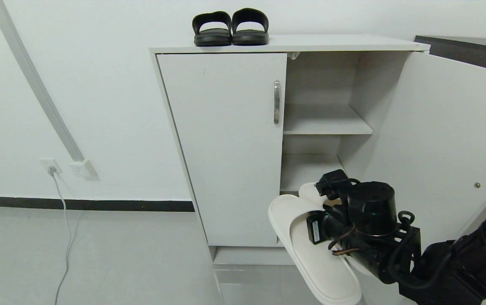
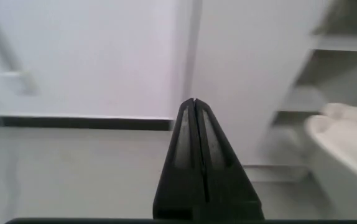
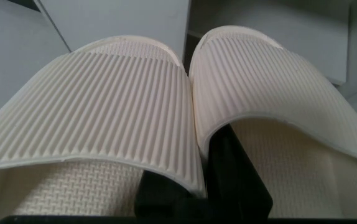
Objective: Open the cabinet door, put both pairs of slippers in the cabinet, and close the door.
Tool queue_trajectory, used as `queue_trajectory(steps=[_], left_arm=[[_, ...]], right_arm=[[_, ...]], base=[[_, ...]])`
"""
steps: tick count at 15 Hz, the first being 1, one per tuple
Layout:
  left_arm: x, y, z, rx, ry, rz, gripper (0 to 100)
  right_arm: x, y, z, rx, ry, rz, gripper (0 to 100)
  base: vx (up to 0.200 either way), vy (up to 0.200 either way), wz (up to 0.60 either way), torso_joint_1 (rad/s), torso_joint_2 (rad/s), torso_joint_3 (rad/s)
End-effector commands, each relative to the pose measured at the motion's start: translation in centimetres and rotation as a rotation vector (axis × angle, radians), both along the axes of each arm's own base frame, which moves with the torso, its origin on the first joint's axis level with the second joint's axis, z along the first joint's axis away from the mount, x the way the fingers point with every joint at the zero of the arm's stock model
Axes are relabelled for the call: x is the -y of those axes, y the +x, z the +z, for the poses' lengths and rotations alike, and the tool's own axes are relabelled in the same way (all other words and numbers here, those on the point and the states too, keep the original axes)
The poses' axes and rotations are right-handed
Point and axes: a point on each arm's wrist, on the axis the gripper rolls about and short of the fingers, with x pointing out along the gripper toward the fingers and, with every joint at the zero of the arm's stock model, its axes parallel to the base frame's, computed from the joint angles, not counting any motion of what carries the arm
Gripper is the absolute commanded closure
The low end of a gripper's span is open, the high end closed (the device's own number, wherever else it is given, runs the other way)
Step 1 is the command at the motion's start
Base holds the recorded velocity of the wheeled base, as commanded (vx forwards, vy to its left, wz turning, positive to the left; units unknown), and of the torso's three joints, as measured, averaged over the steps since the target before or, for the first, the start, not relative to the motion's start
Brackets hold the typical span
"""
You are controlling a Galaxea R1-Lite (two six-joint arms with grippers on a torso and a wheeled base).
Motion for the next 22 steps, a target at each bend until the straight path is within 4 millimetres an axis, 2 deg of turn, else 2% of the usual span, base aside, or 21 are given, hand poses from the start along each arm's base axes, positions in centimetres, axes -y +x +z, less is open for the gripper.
queue_trajectory(steps=[1,3,6,10,11,12,13,14,19,20,21,22], left_arm=[[-1.4,-5.1,-2.2,0.065,0.008,0.234,100],[-1.4,-6.3,-3.9,0.073,0.012,0.306,100],[-1.3,-7.5,-6.9,0.093,0.015,0.287,100],[-0.9,-8.2,-12.2,0.090,0.089,0.092,100],[-0.8,-8.2,-14.1,0.090,0.129,0.045,100],[-0.8,-8.1,-14.4,0.081,0.135,0.043,100],[-0.8,-7.7,-15.8,0.019,0.133,0.008,100],[-0.7,-7.7,-15.7,0.022,0.091,-0.039,100],[-0.7,-7.7,-15.7,0.011,0.043,-0.041,100],[-0.7,-7.6,-15.7,0.009,0.043,-0.023,100],[-1.0,-7.7,-15.8,0.016,0.059,0.089,100],[-0.9,-7.7,-15.8,0.018,0.045,0.072,100]], right_arm=[[0.0,0.1,0.0,0.001,0.001,-0.002,100],[0.0,0.1,0.0,0.001,0.001,-0.002,100],[0.0,0.0,0.0,0.003,0.001,-0.003,100],[0.0,0.0,0.0,0.003,0.001,-0.003,100],[0.0,0.0,0.0,0.004,0.003,-0.003,100],[0.0,0.0,0.0,0.004,0.003,-0.003,100],[-0.1,0.0,0.1,0.006,0.005,0.001,100],[-0.1,0.0,0.1,0.004,0.005,0.003,100],[-0.4,-0.1,0.1,0.019,0.011,0.012,100],[-0.4,-0.1,0.1,0.019,0.011,0.010,100],[-0.4,-0.1,0.1,0.020,0.009,0.003,100],[-0.4,0.1,0.4,0.032,0.010,-0.024,100]], base=[[0.000,0.000,0.00,0.000,0.00,0.000],[0.000,0.000,0.00,0.000,0.00,0.000],[0.000,0.000,0.00,0.000,0.00,0.000],[0.000,0.000,0.00,0.000,0.00,0.000],[0.000,0.000,0.00,0.000,0.00,0.000],[0.000,0.000,0.00,0.000,0.00,0.000],[0.000,0.000,0.00,0.000,0.00,0.000],[0.000,0.000,0.00,0.000,0.00,0.000],[0.000,0.000,0.00,0.000,0.00,0.000],[0.000,0.000,0.00,0.000,0.00,0.000],[0.000,0.000,0.00,0.000,0.00,0.000],[0.000,0.000,0.00,0.000,0.00,0.000]])
